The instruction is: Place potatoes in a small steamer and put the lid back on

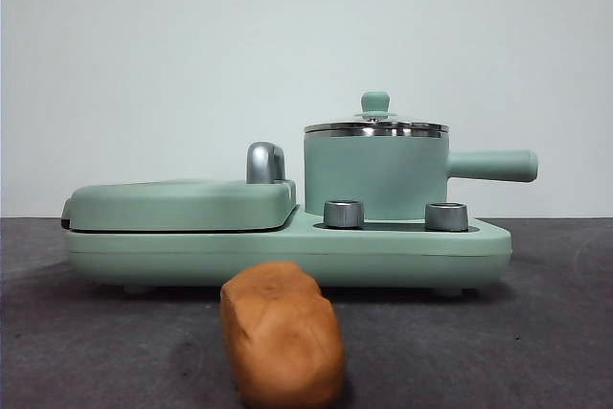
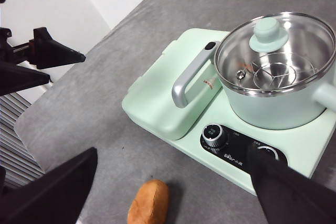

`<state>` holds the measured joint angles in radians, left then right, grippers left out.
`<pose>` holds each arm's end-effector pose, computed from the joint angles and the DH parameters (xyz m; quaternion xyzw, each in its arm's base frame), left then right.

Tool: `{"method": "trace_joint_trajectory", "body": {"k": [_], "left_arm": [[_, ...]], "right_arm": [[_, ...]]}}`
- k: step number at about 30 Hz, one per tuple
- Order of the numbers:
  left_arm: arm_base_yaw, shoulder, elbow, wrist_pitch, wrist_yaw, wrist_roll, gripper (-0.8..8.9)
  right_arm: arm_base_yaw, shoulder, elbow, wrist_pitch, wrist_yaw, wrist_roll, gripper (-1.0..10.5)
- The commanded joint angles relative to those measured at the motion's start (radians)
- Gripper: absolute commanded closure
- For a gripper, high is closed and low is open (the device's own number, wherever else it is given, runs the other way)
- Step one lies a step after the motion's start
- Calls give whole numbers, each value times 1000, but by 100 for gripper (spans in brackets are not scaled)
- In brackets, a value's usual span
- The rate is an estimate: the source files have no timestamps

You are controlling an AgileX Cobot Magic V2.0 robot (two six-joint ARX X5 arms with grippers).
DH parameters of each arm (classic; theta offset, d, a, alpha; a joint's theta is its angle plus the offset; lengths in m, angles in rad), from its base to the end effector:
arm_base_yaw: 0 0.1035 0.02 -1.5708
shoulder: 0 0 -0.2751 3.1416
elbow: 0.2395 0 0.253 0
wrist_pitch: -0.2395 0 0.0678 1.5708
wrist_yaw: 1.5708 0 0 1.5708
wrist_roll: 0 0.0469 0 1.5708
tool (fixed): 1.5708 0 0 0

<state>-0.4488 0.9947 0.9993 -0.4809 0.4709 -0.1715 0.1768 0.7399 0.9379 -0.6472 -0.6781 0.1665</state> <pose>0.1827 -0.1116 0.3451 -0.0772 0.2720 -0.4095 0.8674 0.1326 0.0536 0.3509 0.1288 0.2486 0.3848 0.8795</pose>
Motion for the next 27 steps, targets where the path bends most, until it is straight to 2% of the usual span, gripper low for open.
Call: {"method": "trace_joint_trajectory", "body": {"k": [1, 13, 17, 23, 27], "left_arm": [[-18, 27, 27, 10, 5, 14, 281], [-60, 135, 92, -22, -6, 5, 281], [-74, 235, 214, -110, -36, 10, 281], [-110, 452, 468, -283, -130, 95, 281], [-143, 601, 617, -281, -216, 110, 282]], "right_arm": [[5, 11, 18, 3, -3, -2, 490], [5, 10, 18, -20, -3, 7, 490], [11, 10, 18, -23, -3, 9, 490], [51, 11, 18, -23, -2, 9, 490], [71, 11, 18, -23, 2, 9, 490]]}}
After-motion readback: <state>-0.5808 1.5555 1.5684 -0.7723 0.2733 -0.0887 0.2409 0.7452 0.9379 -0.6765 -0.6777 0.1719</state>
